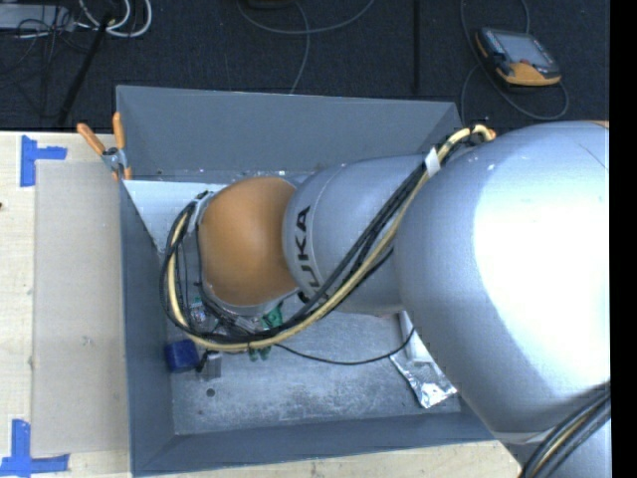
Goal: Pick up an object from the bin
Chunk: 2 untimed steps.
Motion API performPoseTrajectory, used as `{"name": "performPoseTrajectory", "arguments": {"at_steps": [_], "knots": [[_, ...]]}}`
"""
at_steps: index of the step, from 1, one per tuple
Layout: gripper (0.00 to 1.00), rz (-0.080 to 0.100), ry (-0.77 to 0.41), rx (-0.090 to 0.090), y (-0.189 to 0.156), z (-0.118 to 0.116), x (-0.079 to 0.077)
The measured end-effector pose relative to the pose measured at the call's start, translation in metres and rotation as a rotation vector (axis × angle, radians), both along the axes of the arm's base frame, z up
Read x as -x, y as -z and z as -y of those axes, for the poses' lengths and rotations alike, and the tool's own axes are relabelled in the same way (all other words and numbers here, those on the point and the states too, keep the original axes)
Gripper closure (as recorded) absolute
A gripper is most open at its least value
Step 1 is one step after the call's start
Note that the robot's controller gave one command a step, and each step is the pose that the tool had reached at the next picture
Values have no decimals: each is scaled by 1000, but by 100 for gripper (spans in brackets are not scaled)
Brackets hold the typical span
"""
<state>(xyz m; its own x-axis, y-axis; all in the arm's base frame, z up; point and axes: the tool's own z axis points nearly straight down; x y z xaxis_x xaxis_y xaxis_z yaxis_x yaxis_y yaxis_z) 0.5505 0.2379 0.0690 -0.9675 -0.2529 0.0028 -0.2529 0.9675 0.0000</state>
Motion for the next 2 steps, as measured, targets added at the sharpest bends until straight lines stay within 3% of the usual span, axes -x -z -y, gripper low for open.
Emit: {"name": "performPoseTrajectory", "arguments": {"at_steps": [1, 2], "knots": [[100, 6, -13, -2, -51, -6, -1], [100, 10, -25, -4, -140, -10, 0]]}}
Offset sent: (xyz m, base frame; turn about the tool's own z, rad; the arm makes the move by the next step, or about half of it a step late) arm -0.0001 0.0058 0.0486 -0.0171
